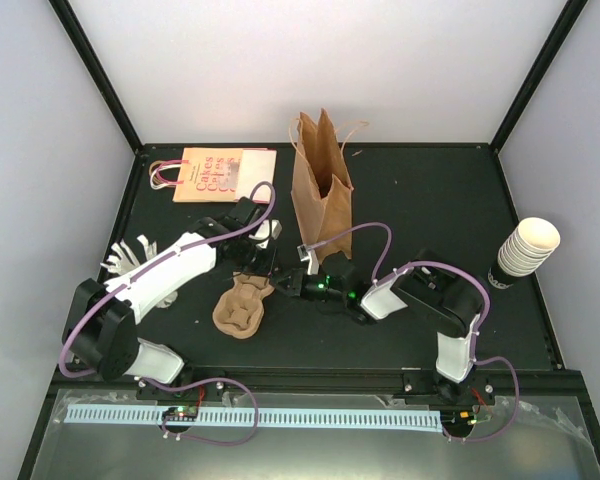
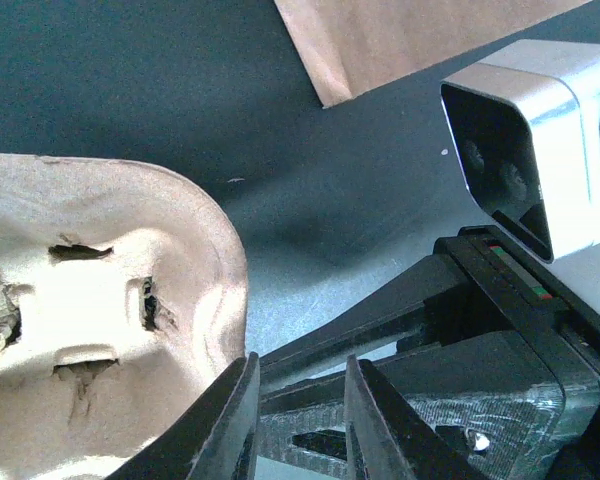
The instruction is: Pack the takeout coffee
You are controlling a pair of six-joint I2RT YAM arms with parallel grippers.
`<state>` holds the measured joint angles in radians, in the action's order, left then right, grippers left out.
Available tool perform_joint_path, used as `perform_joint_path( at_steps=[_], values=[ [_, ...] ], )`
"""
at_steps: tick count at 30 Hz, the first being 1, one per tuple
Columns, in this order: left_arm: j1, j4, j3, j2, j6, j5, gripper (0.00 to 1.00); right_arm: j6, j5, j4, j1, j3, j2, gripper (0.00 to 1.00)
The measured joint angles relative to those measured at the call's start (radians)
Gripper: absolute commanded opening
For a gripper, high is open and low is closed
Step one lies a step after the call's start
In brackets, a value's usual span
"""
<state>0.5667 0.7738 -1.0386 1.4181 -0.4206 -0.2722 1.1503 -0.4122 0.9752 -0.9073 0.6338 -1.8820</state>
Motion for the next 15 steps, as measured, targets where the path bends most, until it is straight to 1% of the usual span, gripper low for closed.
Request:
perform_joint_path(
  at_steps=[3, 6, 10, 15],
  values=[
    [0.000, -0.005, 0.000, 0.000, 0.000, -0.005, 0.30, -0.001, 0.000, -0.005, 0.000, 0.002, 0.000, 0.15],
    [0.000, -0.004, 0.000, 0.000, 0.000, -0.003, 0.32, -0.003, 0.006, -0.011, 0.000, 0.002, 0.000, 0.15],
    [0.000, 0.005, 0.000, 0.000, 0.004, 0.038, 0.33, -0.013, 0.012, -0.023, 0.000, 0.001, 0.003, 0.15],
    [0.002, 0.011, 0.004, 0.004, 0.021, 0.087, 0.40, -0.023, 0.038, -0.038, 0.000, -0.019, 0.031, 0.16]
  ],
)
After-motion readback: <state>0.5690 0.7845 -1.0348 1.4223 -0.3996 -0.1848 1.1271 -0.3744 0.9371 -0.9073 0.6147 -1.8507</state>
